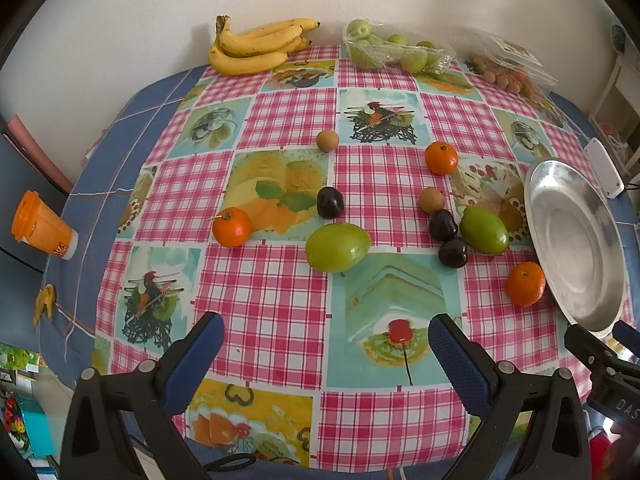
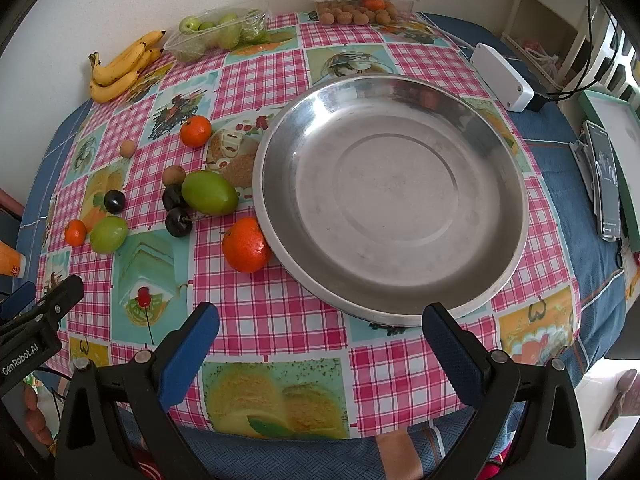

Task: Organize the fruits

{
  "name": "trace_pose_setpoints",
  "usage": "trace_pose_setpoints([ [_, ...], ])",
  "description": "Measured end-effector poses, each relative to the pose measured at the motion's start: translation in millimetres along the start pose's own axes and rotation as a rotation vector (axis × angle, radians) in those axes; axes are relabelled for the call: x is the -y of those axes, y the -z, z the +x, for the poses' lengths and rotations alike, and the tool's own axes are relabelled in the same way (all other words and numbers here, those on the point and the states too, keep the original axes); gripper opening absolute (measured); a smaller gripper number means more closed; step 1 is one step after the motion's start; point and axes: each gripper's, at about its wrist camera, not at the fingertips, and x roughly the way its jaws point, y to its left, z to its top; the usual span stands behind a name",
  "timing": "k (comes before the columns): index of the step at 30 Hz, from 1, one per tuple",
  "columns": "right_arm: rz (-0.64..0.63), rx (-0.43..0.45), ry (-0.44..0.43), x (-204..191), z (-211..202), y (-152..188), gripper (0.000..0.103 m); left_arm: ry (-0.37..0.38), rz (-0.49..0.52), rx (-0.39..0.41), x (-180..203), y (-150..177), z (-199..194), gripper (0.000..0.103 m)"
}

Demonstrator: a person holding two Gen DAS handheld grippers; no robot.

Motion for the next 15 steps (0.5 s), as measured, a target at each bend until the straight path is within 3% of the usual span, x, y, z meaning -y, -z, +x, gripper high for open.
trace_pose_setpoints([
  [15, -0.01, 0.0, -0.002, -5.3, 0.2, -3.4, 0.101, 0.055, -0.021, 0.015, -1.8, -3.9, -2.5, 0.103],
])
